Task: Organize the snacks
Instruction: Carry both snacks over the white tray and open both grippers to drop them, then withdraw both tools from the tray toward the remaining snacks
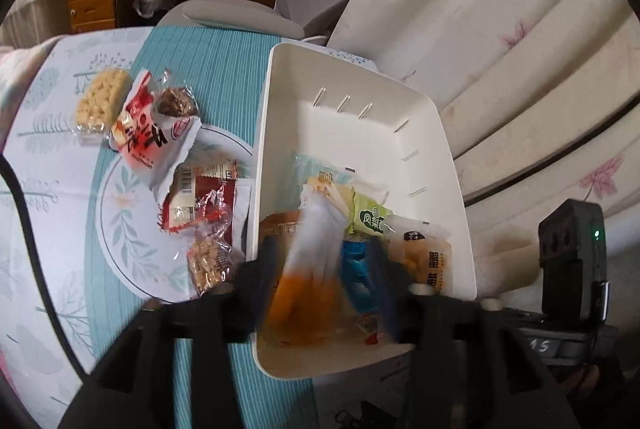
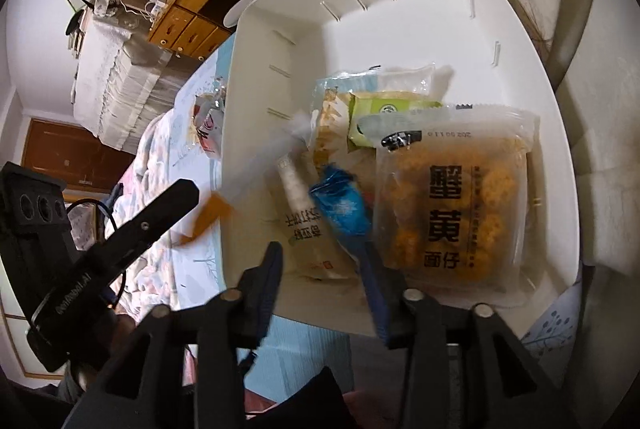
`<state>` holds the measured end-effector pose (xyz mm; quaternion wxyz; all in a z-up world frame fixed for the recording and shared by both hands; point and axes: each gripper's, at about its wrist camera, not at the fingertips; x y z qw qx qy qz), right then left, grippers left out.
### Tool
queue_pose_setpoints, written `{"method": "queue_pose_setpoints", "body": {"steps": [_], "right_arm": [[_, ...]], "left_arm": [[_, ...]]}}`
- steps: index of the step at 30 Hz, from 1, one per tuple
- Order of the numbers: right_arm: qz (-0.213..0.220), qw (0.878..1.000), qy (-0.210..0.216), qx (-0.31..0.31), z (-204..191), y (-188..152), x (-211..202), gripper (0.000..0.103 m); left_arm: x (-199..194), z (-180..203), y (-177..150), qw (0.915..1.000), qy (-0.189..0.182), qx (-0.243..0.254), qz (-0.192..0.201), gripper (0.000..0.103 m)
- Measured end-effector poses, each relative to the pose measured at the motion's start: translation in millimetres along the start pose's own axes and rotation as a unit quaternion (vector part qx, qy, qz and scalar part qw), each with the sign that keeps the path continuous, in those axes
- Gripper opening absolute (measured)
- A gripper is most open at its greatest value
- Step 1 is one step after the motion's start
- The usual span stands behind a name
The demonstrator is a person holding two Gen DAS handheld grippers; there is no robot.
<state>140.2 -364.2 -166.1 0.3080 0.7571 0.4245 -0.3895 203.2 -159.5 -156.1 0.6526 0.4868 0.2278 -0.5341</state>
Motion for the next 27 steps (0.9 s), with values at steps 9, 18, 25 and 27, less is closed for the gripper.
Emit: {"method": "queue_pose_setpoints", "body": {"steps": [9,18,25,27], "right_arm": [[0.011,1.0,0.006,-0.013,-31.0,-7.5,2.2,0.065],[0.043,0.998,-0.027,-0.039,-93.0,-32.9,8.4,0.065],[0.084,0.992,-0.082,-0.056,-145.7,-50.7,10.7,0.065],[0.093,0.988,-0.105,-0.062,-163.0,-55.5,12.3,0.065]], "left_arm": [[-34.3,-32.7,-1.7,0.9986,0.037,-0.029,0.023,0.093],[-89.5,-98.8,-0.5,0.9946,0.098,-0.029,0.012,0.093],[-139.9,-158.7,9.8,0.9948,0.101,0.012,0.002,0.093],[-150.5,-172.9,14.0,0.9952,0.094,0.025,-0.002,0.093]]}}
Point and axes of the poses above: each gripper's, at about its wrist camera, not at the fingertips, and x roughly the way its jaws point, z to its right, y to its top
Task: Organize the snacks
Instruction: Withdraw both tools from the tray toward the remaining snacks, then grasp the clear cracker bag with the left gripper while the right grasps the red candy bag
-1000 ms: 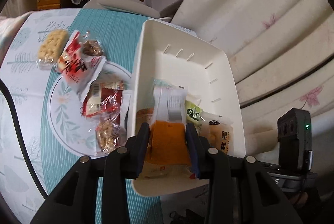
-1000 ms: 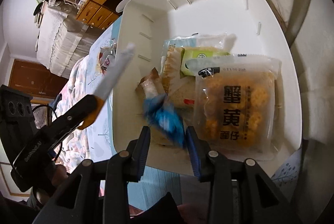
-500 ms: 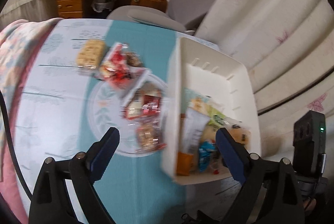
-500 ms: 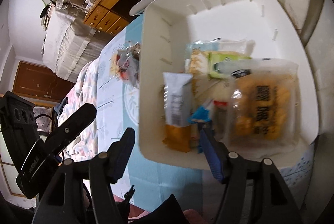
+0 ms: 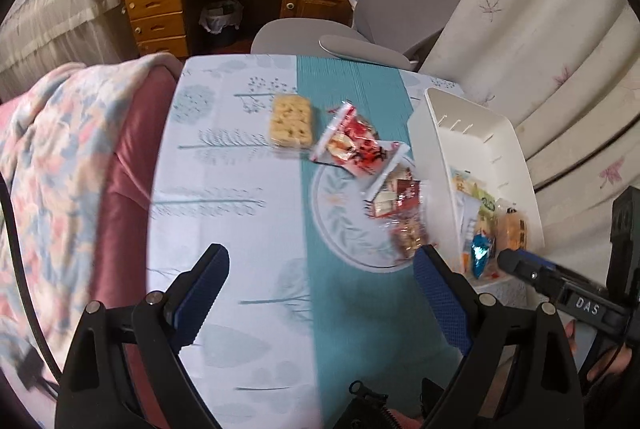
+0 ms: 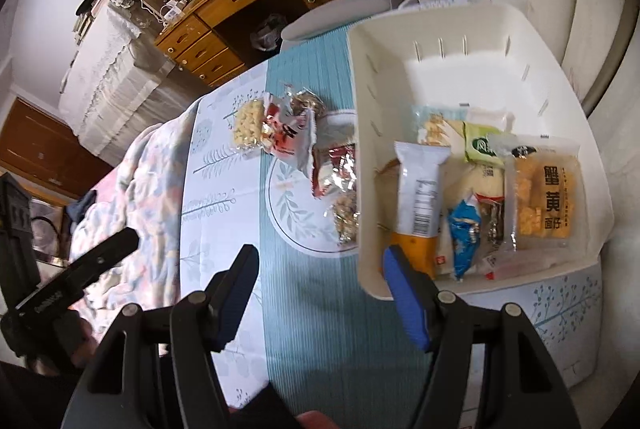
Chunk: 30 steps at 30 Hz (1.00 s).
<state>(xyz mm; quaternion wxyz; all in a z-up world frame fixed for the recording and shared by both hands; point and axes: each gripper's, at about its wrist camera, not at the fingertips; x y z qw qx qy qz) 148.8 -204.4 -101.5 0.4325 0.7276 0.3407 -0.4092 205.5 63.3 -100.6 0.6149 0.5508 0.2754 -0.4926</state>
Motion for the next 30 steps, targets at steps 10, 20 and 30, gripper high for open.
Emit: {"method": "queue_pose_setpoints", "body": {"steps": [10,20,30], "right_arm": [[0.029,0.995,-0.092,-0.038,-52.7,1.7,-3.3,0.065],[0.05,0.98,-0.135,-0.137,-86.4,38.7,5.7,0.065],[0.068,0.944,-0.151,-0.287,-104.0,69.9,54.4,0.065]], "left_arm": [[-15.5,-42.3,39.2,0.9988,-0.016,0.046,-0.001,0.093],[21.5,-45.6,93.0,0.9988,0.012,0.043,-0.022,0.093],[93.7,-26.7,146.2,0.998,0.027,0.046,-0.034,0.093]]}}
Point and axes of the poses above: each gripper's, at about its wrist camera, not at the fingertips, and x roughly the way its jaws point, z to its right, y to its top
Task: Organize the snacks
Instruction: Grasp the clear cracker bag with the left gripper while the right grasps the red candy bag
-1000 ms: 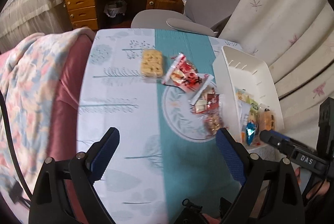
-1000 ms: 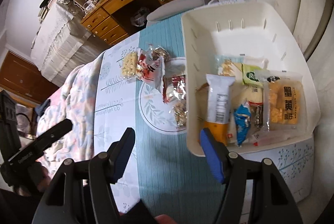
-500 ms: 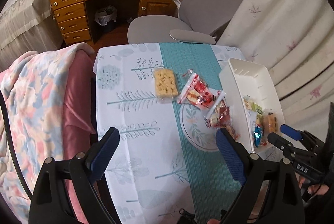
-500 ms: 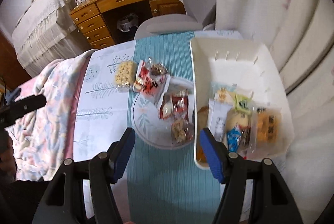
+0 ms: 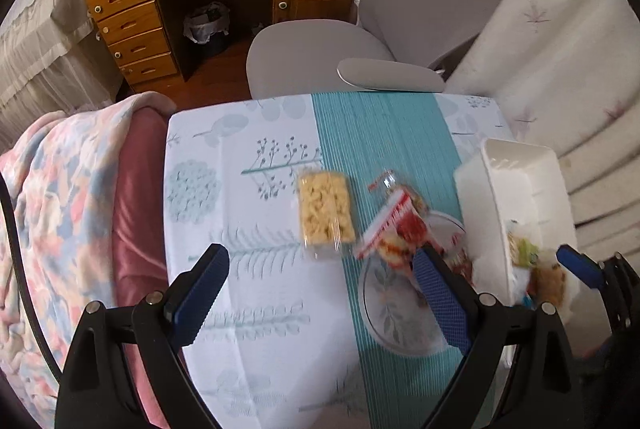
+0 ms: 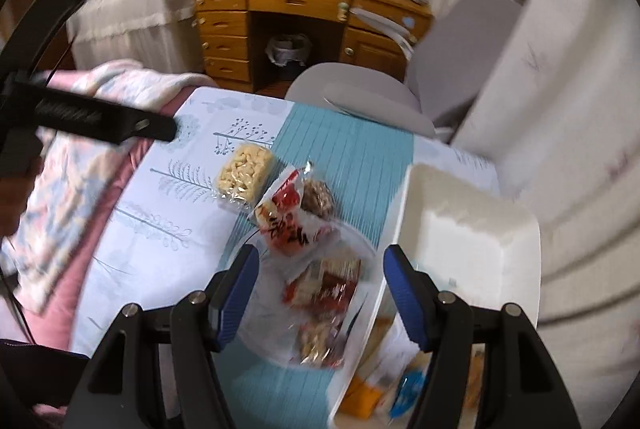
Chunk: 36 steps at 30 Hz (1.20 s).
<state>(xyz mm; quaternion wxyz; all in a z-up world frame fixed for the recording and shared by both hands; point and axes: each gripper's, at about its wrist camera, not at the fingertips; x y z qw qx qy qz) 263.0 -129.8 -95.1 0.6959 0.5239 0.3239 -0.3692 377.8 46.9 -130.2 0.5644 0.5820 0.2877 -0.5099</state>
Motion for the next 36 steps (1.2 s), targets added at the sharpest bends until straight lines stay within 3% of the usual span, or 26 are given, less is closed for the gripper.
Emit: {"method": "queue_pose_setpoints", "body": {"steps": [5,19,31,34,36], "right_arm": [[-0.007,0.998,0.004,-0.063,-8.1,5.1,34.3,0.073],[-0.037,0.976,0.019,-0.213,-50.5,-2.1,111.5,0.073],[-0.067,0.974,0.025,-0.213,-59.7,-3.9,143.8,0.073],[-0.077,0.976,0.023,-0.203,-57.6,-3.4,148.1,0.067],[-0.085,0.977,0.024,-0.193,-54.1,-1.3,151.1,0.06]], "left_arm": [[46.7,4.8,23.8,0.9996,0.01,-0.012,-0.023,0.093],[157.7,5.9,43.9,0.9904,0.035,-0.043,-0.127,0.093],[195.0,6.8,40.7,0.9837,0.046,-0.06,-0.163,0.093],[200.0,2.2,39.2,0.9815,0.044,-0.068,-0.174,0.087],[203.3,0.2,36.0,0.9795,0.045,-0.074,-0.182,0.07]]}}
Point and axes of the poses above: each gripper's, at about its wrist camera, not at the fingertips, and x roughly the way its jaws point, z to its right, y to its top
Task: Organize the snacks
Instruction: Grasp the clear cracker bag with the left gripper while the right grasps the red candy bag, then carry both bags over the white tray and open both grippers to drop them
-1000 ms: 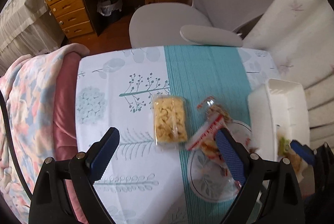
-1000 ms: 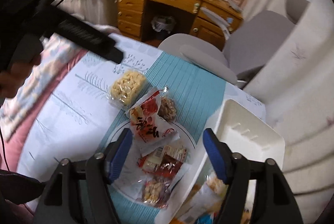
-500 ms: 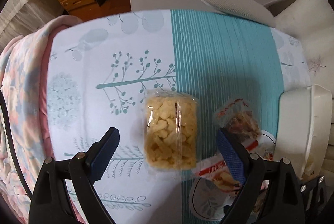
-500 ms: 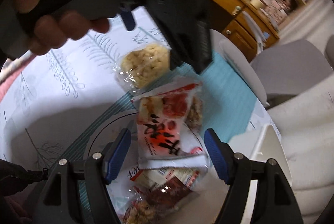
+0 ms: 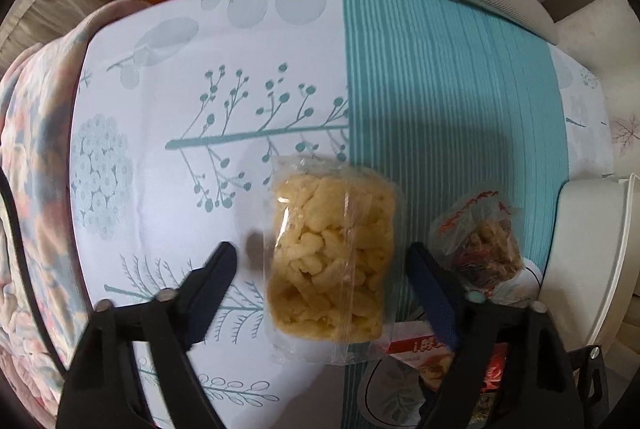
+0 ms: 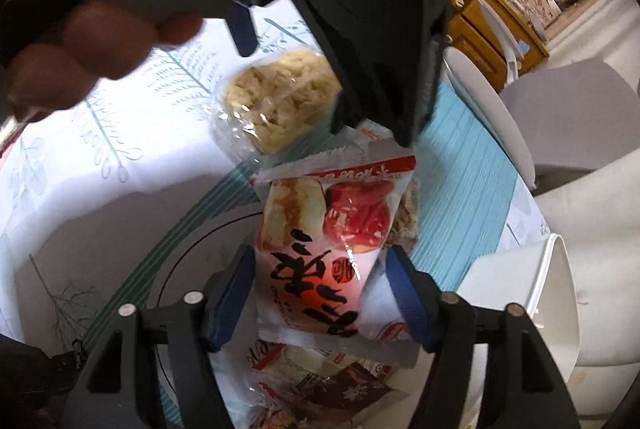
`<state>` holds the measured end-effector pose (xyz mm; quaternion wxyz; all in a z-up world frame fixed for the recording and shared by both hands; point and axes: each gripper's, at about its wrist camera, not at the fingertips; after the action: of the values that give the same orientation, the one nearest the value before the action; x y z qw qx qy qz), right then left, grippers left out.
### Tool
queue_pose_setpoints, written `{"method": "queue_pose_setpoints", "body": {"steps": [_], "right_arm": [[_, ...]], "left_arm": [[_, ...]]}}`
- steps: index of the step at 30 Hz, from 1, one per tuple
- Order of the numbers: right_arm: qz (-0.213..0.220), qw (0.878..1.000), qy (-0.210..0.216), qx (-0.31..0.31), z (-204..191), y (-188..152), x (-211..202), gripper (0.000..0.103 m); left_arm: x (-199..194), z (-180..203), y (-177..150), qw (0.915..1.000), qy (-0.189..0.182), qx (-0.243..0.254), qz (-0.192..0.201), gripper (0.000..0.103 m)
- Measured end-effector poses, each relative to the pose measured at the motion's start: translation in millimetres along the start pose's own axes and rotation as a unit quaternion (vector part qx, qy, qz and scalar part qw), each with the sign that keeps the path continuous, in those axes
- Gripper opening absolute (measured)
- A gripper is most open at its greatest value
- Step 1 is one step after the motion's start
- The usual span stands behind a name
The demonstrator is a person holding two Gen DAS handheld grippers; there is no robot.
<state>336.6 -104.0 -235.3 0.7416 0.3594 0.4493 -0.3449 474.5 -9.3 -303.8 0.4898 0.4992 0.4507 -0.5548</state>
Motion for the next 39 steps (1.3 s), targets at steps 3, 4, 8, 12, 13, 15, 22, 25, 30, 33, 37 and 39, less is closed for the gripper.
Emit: {"method": "queue_pose_setpoints", "body": {"steps": [3,4,8,12,13,15,22,25,30,33,37,39], "right_arm": [[-0.009,1.0,0.014,0.027,4.5,1.6,-0.3,0.053],[-0.012,0.999,0.016,0.038,5.5,1.8,-0.9,0.053],[-0.031,0.994,0.045,0.093,8.6,0.1,-3.8,0.048],[-0.055,0.985,0.088,0.142,5.3,-3.9,-9.2,0.047],[-0.059,0.982,0.096,0.149,2.4,-4.9,-11.6,0.047],[-0.063,0.98,0.107,0.157,-3.6,-6.3,-17.2,0.047],[-0.077,0.963,0.15,0.211,-28.5,-16.8,-44.3,0.047],[-0.083,0.954,0.155,0.243,-38.0,-24.8,-56.7,0.047],[-0.084,0.936,0.151,0.307,-46.0,-38.8,-84.3,0.047],[-0.077,0.925,0.149,0.341,-45.9,-48.3,-100.8,0.047],[-0.063,0.914,0.138,0.376,-53.2,-67.5,-127.5,0.047],[-0.055,0.909,0.137,0.391,-53.2,-76.2,-138.9,0.047]], "left_arm": [[4.8,-5.2,-3.5,0.9998,-0.011,-0.014,-0.007,0.062],[5.2,-7.4,-4.2,0.9997,-0.014,-0.017,-0.004,0.062],[5.8,-15.6,-10.2,0.9995,-0.018,-0.023,-0.005,0.06],[5.9,-27.0,-20.6,0.9994,-0.012,-0.029,-0.017,0.059],[5.6,-31.3,-26.2,0.9994,-0.006,-0.027,-0.021,0.059],[4.9,-36.8,-34.5,0.9994,-0.002,-0.022,-0.028,0.059],[-23.3,-70.4,-80.4,0.9996,-0.003,-0.007,-0.028,0.059],[-38.2,-91.6,-101.0,0.9997,-0.003,0.002,-0.023,0.059],[-65.6,-105.0,-136.5,0.9998,-0.012,0.019,-0.001,0.059],[-88.1,-108.2,-155.4,0.9994,-0.016,0.028,0.013,0.059],[-126.7,-111.4,-179.4,0.997,-0.039,0.043,0.052,0.059],[-139.9,-108.1,-192.0,0.9944,-0.052,0.054,0.074,0.059]]}}
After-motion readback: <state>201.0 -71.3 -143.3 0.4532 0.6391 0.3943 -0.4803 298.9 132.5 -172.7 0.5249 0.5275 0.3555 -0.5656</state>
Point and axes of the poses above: each gripper's, at about its wrist camera, not at the fingertips, and x roughly the way its jaws point, z to its right, y to its top
